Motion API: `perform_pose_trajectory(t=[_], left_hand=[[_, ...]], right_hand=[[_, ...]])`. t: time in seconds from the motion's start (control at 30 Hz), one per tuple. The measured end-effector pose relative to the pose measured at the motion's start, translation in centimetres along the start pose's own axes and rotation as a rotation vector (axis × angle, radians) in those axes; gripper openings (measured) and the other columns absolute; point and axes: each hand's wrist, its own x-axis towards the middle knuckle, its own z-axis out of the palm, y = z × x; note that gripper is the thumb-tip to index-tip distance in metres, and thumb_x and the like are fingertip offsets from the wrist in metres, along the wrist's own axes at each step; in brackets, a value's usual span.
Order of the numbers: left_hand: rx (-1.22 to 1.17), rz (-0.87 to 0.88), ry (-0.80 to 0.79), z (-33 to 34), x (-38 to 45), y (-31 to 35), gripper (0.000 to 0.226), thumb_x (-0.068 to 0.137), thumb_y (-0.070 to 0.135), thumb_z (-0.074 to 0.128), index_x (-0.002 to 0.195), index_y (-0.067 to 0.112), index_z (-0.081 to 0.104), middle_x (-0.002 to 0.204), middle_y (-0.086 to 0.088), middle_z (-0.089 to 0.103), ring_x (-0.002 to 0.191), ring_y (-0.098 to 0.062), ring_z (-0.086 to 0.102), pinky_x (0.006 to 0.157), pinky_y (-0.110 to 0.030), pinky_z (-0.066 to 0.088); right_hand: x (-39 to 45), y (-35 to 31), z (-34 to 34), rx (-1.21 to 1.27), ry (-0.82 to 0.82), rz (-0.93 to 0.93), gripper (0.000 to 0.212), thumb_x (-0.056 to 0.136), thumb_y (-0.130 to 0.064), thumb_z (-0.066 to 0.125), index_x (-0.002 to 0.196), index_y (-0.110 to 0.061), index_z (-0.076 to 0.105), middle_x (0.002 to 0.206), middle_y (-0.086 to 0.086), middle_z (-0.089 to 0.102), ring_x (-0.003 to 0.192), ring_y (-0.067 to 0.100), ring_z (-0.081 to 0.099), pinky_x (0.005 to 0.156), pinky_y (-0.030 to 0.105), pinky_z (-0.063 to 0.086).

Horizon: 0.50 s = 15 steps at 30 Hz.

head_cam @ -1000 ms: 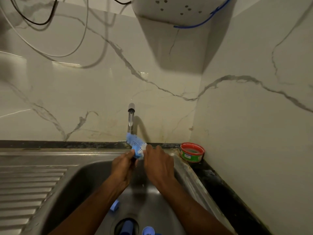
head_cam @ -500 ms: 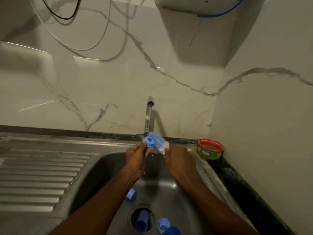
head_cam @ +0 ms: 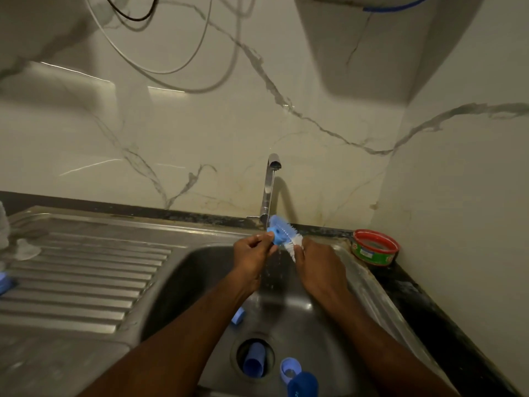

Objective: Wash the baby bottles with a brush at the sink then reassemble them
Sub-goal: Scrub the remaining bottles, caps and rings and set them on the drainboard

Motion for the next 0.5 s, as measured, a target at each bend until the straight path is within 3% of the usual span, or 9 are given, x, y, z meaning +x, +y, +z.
perform_pose_trajectory(t=[0.07, 0.13, 0.23, 0.3, 0.37, 0.5], left_hand=[[0.036, 0.023, 0.099, -0.7, 0.6, -0.1, 0.012, 0.095, 0.016, 0.067, 0.105, 0.010, 0.071, 0.095, -0.006, 0.073, 0.080, -0.013, 0.073, 0.062, -0.019, 0.059], [0.046, 0.022, 0.143, -1.4, 1.1, -0.2, 0.017, 0.096, 0.017, 0.066, 0.110, 0.009, 0.070, 0.098, -0.005, 0.072, 0.087, -0.013, 0.071, 0.062, -0.017, 0.058], [0.020, -0.016, 0.040, -1.5, 0.7, -0.2, 0.012, 0.096, 0.017, 0.067, 0.105, 0.010, 0.071, 0.102, -0.011, 0.074, 0.097, -0.022, 0.073, 0.081, -0.030, 0.062], [0.026, -0.028, -0.064, -0.9, 0.1, -0.1, 0.012, 0.094, 0.016, 0.069, 0.102, 0.008, 0.072, 0.103, -0.012, 0.075, 0.099, -0.023, 0.073, 0.089, -0.035, 0.060], [0.072, 0.000, -0.093, -0.2, -0.1, -0.3, 0.008, 0.093, 0.017, 0.070, 0.098, 0.011, 0.073, 0.100, -0.009, 0.075, 0.097, -0.021, 0.073, 0.086, -0.034, 0.061], [0.170, 0.057, 0.068, -0.8, 1.1, -1.0, 0.007, 0.094, 0.023, 0.071, 0.097, 0.016, 0.072, 0.098, -0.004, 0.075, 0.092, -0.017, 0.073, 0.068, -0.023, 0.059]], right_hand=[[-0.7, 0.1, 0.4, 0.027, -0.016, -0.027, 0.040, 0.107, -0.043, 0.040, 0.133, -0.017, 0.058, 0.121, 0.006, 0.067, 0.104, 0.019, 0.064, 0.082, 0.027, 0.045], [-0.9, -0.3, 0.9, 0.035, -0.019, -0.068, 0.039, 0.107, -0.043, 0.042, 0.133, -0.018, 0.058, 0.121, 0.006, 0.067, 0.105, 0.020, 0.065, 0.085, 0.030, 0.049], [-0.3, -1.0, 0.9, 0.020, -0.031, -0.016, 0.039, 0.104, -0.043, 0.049, 0.134, -0.018, 0.056, 0.124, 0.007, 0.066, 0.108, 0.022, 0.064, 0.089, 0.033, 0.050], [0.3, -0.8, 0.7, 0.051, 0.007, 0.014, 0.037, 0.106, -0.043, 0.046, 0.130, -0.018, 0.059, 0.121, 0.006, 0.068, 0.104, 0.021, 0.064, 0.082, 0.030, 0.048], [0.5, -0.3, 0.5, 0.076, 0.027, 0.029, 0.038, 0.107, -0.042, 0.043, 0.129, -0.016, 0.061, 0.120, 0.007, 0.068, 0.102, 0.020, 0.064, 0.077, 0.028, 0.041], [-0.4, -0.2, 0.8, 0.096, -0.003, -0.045, 0.042, 0.107, -0.042, 0.042, 0.134, -0.014, 0.058, 0.128, 0.008, 0.066, 0.109, 0.019, 0.063, 0.082, 0.024, 0.042]])
